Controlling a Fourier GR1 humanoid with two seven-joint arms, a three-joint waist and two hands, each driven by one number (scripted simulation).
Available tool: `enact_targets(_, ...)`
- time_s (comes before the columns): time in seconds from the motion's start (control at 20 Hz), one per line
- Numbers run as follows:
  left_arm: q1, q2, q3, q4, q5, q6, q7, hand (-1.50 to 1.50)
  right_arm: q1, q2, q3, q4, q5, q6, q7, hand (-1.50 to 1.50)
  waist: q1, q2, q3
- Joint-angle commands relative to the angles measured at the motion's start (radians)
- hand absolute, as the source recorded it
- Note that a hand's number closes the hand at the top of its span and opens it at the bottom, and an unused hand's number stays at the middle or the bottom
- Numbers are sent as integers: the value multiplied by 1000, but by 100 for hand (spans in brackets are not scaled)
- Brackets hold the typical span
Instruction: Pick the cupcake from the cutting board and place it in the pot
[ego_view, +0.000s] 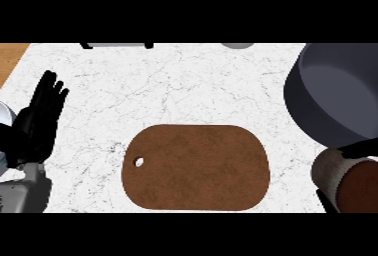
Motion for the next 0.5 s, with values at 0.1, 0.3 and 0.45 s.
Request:
enact_targets(0.1,24,-35,-24,-53,-24,13,19,0,-81,0,-227,114,-234,94,-34,150,14,1,0)
enact_targets(0.3,-35,-17,-19,-50,-24,11,83,0,-183,1,-276,406,-230,98,-184,150,24,4,0)
enact_targets(0.45,34,-37,-9,22,-24,-37,-64,0,-187,-19,-365,440,-358,189,-184,150,13,2,-1)
